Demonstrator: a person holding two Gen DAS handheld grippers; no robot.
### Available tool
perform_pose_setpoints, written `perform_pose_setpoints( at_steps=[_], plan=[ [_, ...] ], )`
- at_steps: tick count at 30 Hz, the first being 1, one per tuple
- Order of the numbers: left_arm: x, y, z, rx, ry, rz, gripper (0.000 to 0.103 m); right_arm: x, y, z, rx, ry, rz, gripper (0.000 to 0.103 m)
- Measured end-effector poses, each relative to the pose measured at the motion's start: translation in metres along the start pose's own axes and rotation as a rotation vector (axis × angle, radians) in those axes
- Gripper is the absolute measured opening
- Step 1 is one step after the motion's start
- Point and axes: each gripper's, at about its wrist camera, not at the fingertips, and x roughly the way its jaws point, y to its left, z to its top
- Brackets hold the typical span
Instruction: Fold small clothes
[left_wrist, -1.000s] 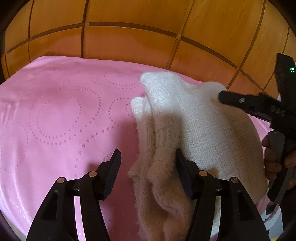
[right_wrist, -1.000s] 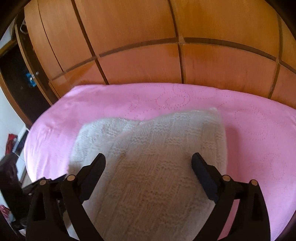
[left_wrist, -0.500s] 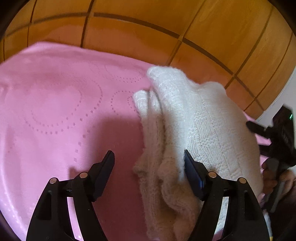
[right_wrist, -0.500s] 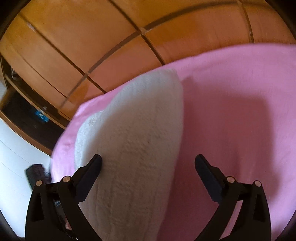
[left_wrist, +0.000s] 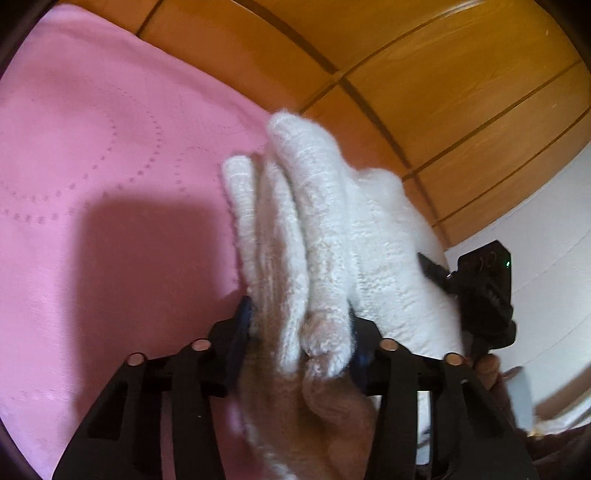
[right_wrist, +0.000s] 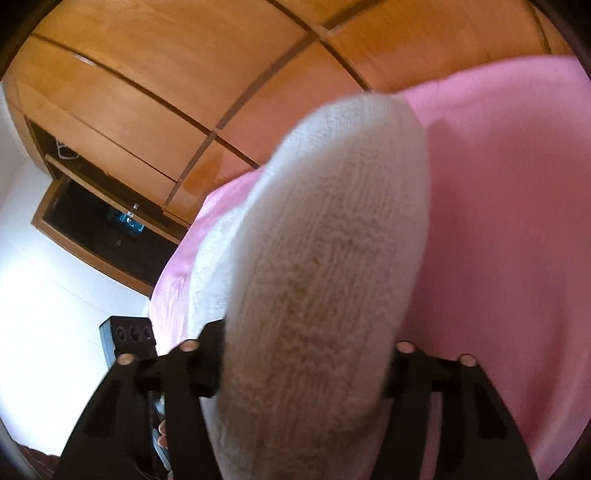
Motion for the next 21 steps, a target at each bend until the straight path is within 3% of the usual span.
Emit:
perform_pose_setpoints(
  at_steps=[3,8,14,17,19,21],
  plan=[
    [0.009,-0.023,0.001,0.047,0.017,-0.043,0.042,-0.029,0.011,0.002,-0.053,-0.063,-0.01,0.05],
    [0.065,-0.08,0.008,0.13,0.109,-0.109,0.042,-0.098,0.0,0.007,-0.064,-0.191,-0.062,0.049],
    [0.157,-0.173,0.014,0.287,0.211,-0.13,0.042,-0.186,-0.069,-0.002,0.075,-0.359,-0.215,0.049],
    [0.205,-0.215,-0.002,0.417,0.28,-0.036,0.041,-0.197,-0.116,-0.021,0.183,-0.345,-0.328,0.051],
    [0.224,-0.23,-0.017,0.515,0.273,0.073,0.041,-0.193,-0.138,-0.034,0.245,-0.311,-0.36,0.057],
    [0.23,-0.236,-0.024,0.554,0.252,0.119,0.043,-0.199,-0.15,-0.049,0.273,-0.338,-0.377,0.074]
  ],
)
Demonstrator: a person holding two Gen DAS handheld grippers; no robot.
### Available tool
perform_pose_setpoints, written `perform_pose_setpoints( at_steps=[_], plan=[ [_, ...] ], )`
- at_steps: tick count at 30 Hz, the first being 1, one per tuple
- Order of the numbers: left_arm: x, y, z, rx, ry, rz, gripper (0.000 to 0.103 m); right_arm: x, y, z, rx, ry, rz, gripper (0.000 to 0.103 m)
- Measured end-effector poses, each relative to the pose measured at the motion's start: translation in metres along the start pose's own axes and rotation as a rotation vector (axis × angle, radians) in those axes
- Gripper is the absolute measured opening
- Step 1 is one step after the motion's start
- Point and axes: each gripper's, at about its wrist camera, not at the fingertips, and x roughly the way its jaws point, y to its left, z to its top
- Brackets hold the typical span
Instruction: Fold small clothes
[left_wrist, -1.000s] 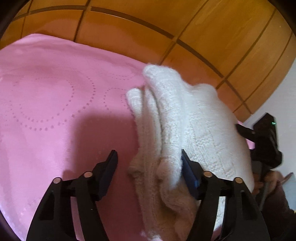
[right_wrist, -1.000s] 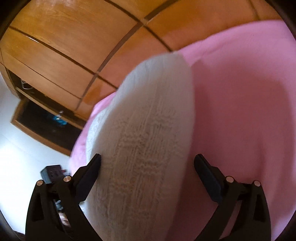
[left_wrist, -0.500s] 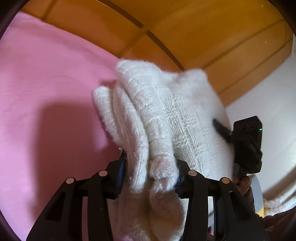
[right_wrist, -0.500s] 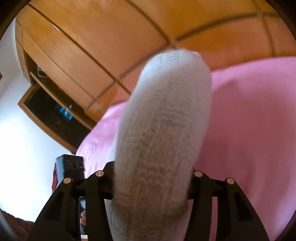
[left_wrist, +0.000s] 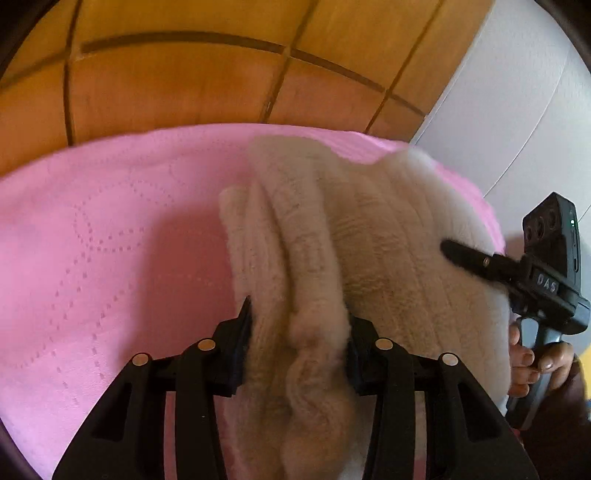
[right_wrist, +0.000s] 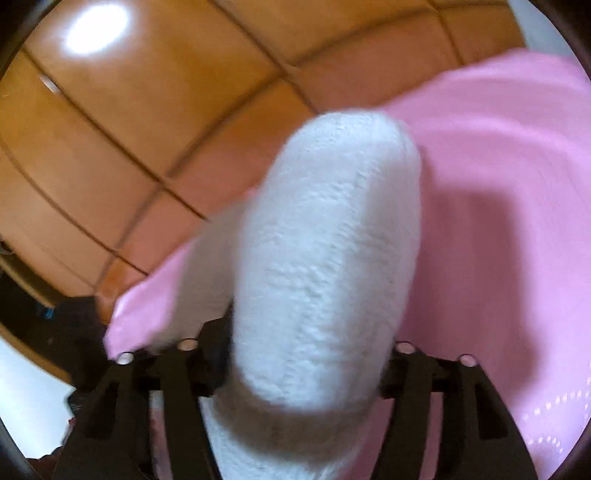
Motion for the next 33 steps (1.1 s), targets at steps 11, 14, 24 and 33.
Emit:
perform_pose_setpoints(
  at_steps=[11,14,24,33],
  plan=[
    [-0.02,-0.015,-0.02,0.034,-0.071,0.189,0.044,-0.061,0.076,-0.014,-0.262,-0.179,-0.254,0.053],
    [-0.021,-0.006,-0.018,0.007,-0.067,0.197,0.044,-0.021,0.092,-0.024,-0.312,-0.098,-0.317,0.05],
    [-0.022,0.009,-0.018,-0.071,-0.056,0.198,0.058,0.019,0.103,-0.038,-0.368,-0.12,-0.495,0.054],
    [-0.045,0.002,-0.029,-0.104,-0.085,0.249,0.077,-0.023,0.127,-0.056,-0.356,-0.115,-0.456,0.069]
  ],
)
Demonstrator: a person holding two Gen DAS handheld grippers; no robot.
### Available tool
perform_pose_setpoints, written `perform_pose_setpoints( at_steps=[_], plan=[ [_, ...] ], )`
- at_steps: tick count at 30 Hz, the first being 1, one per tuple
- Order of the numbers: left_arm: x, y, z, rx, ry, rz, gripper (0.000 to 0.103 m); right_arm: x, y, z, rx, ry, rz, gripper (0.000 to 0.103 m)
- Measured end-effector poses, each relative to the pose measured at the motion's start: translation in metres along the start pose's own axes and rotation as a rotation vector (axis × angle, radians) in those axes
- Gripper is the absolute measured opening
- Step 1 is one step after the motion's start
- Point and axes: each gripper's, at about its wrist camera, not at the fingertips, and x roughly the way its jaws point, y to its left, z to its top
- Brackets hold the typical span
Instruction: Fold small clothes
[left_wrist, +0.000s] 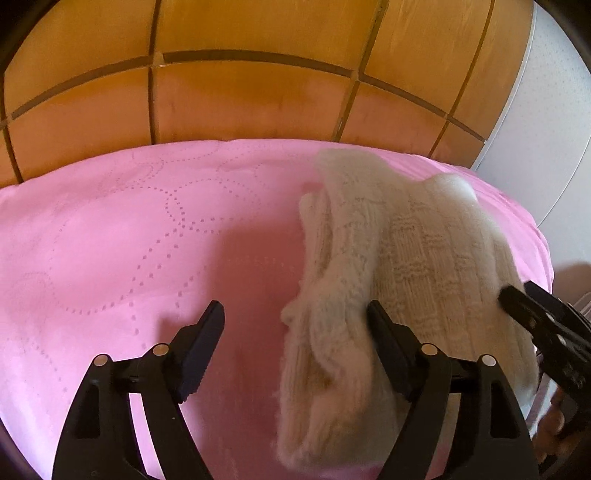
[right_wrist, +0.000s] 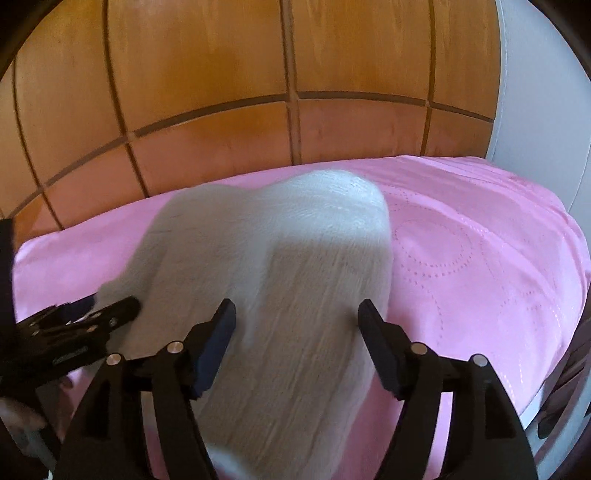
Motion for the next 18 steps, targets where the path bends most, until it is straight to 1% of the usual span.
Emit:
perform_pose_setpoints(
  at_steps=[3,6,8,12,18],
  plan=[
    [-0.009,-0.005,-0.003,0.019,-0.026,0.009,0.077,-0.016,0.004,-0.01,-0.005,0.002,0.001,0.069],
    [-0.016,-0.007,-0.006,0.033,-0.033,0.022,0.078,-0.02,0.007,-0.021,-0.003,0.02,-0.002,0.069],
    [-0.018,-0.007,-0.008,0.032,-0.033,0.024,0.078,-0.017,0.009,-0.025,0.007,0.038,0.002,0.069],
    [-0.024,-0.007,-0.01,0.03,-0.034,0.023,0.078,-0.003,0.013,-0.035,0.019,0.078,-0.018,0.07],
    [-0.033,-0.01,-0.017,0.045,-0.043,0.046,0.078,0.0,0.012,-0.037,0.038,0.093,-0.028,0.071]
  ],
)
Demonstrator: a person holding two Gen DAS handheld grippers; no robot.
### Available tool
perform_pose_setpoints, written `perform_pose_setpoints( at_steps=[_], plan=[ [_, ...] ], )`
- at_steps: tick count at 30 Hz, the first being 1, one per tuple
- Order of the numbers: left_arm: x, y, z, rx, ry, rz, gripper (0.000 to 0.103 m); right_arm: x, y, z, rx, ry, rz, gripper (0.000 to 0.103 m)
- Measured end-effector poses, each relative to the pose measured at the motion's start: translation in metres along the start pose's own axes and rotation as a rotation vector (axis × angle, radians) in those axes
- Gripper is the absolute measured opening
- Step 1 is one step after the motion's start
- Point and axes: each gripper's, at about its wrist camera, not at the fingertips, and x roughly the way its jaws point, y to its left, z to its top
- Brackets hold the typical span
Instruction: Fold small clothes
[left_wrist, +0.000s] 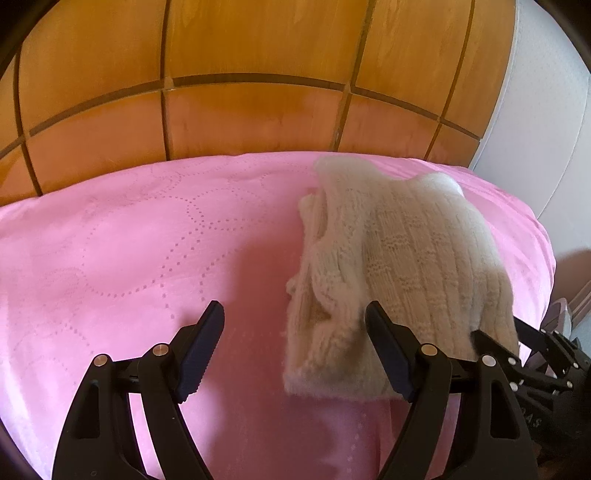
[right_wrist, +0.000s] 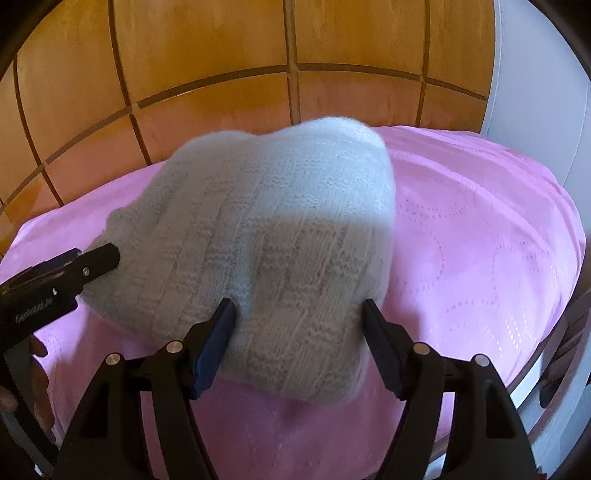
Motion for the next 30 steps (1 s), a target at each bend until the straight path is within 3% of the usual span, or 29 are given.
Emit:
perform_pose_setpoints(
  at_steps=[7,10,12,19,30],
  plan=[
    [-0.013,0.001,-0.007,-0.01,-0.013,0.011,0.081,-0.018,-0.008,0.006,0.067,-0.021,-0.043,0.082],
    [-0.022,0.003,-0.014,-0.012,-0.033,0.039,0.081,-0.032,-0.008,0.009,0.117,-0.061,-0.095,0.093],
    [-0.028,0.005,-0.019,-0.02,-0.047,0.069,0.087,-0.042,-0.004,0.009,0.135,-0.1,-0.139,0.101],
    [-0.049,0.013,-0.033,-0.043,-0.08,0.161,0.093,-0.054,0.016,0.0,0.155,-0.145,-0.195,0.101],
    [-0.069,0.009,-0.04,-0.04,-0.117,0.197,0.099,-0.055,0.026,-0.016,0.141,-0.141,-0.188,0.101]
  ],
)
